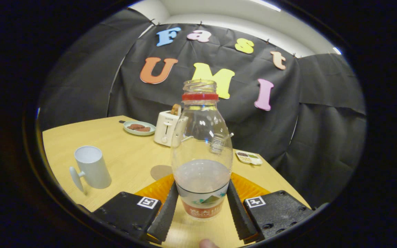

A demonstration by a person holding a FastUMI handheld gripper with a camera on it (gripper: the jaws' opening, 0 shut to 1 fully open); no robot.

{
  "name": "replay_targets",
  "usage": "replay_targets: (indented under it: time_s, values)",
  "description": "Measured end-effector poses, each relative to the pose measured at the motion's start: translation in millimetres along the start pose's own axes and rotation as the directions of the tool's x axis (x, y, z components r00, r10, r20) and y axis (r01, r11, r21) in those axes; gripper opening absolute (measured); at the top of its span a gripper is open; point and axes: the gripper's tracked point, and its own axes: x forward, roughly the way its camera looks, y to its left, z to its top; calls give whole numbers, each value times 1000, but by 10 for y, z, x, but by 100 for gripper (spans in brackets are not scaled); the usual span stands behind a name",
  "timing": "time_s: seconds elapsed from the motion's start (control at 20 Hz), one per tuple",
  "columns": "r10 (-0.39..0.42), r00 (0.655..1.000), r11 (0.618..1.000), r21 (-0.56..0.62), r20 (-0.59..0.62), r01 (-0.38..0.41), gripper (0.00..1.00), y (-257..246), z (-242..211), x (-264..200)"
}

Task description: Take the bottle from table, then pour the juice into the cup, finally place the bottle on the coaster

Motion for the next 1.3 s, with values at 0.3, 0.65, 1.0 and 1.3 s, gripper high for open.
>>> replay_targets:
  time_s: [0.3, 0.65, 1.0, 1.3]
  values:
    - [-13, 1000, 963, -268, -12, 9, 77, 181, 88, 92]
    - [-30, 999, 830, -556, 35, 45, 77, 452, 171, 282]
    - [-51, 985, 611, -776, 162, 159, 76, 567, 337, 414]
    - [-38, 978, 469, -860, 206, 200, 76, 657, 437, 515]
